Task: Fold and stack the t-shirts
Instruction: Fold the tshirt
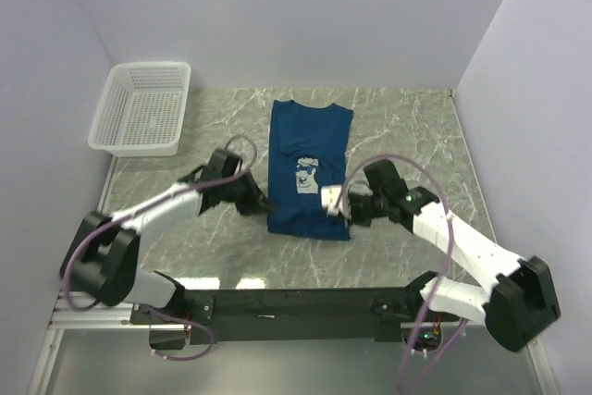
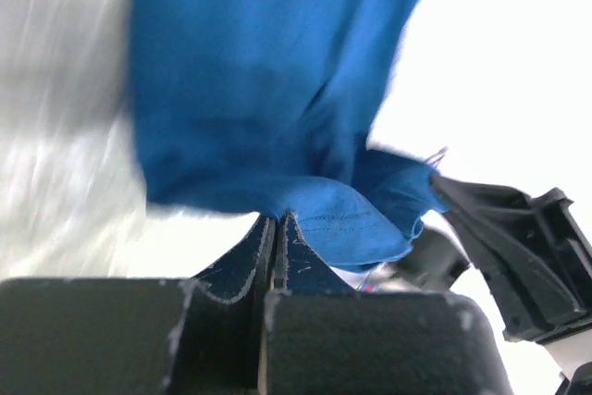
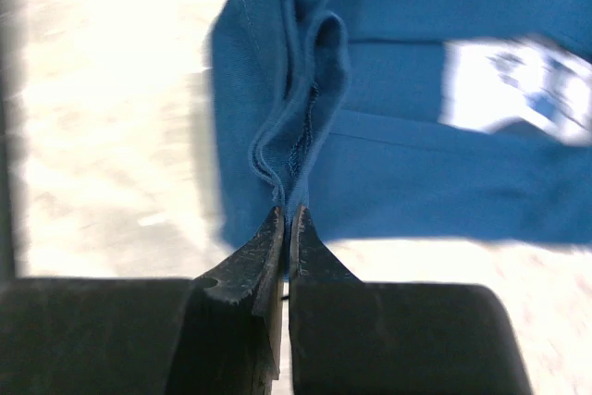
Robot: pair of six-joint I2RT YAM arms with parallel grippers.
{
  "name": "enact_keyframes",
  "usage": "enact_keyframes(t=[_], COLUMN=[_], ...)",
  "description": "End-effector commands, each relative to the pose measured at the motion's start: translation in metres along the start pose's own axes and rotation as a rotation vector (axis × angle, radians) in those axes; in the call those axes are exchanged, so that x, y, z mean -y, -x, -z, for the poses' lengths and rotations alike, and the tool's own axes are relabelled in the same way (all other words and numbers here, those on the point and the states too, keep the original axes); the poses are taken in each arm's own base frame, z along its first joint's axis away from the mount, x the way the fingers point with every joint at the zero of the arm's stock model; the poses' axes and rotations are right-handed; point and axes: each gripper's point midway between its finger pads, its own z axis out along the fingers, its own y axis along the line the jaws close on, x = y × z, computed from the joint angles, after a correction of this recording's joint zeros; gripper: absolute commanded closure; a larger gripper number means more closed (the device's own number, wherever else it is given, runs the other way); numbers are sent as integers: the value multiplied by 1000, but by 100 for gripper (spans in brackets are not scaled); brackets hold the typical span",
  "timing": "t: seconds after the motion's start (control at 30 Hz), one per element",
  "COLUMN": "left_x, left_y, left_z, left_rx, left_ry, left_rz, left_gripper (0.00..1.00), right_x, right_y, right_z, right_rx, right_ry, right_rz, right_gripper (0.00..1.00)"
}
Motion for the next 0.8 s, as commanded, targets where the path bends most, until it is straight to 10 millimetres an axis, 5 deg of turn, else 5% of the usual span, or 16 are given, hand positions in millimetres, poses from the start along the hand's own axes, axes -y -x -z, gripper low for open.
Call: enact_keyframes(t=[0.0, 0.07, 0.1, 0.3, 0.57, 0.77], left_x=[45, 38, 52, 58, 55, 61], left_y=[59, 86, 112, 177, 205, 214], left_z=[0, -17, -12, -35, -50, -60], left_rx=[64, 68, 112, 137, 113, 88], left_ry=[-78, -33, -47, -31, -37, -56], left_rz=[-107, -87, -86, -48, -41, -57], left_gripper=[100, 99, 99, 99, 99, 99], right_x=[70, 96, 118, 169, 202, 206], right_y=[14, -3, 1, -17, -32, -42], right_z=[7, -1, 3, -15, -27, -24], right_rx=[39, -13, -14, -81, -145, -172], right_ry=[-179, -233, -298, -367, -404, -409], right_rz=[-111, -164, -171, -262, -322, -351], right_gripper=[100, 100, 100, 100, 100, 100])
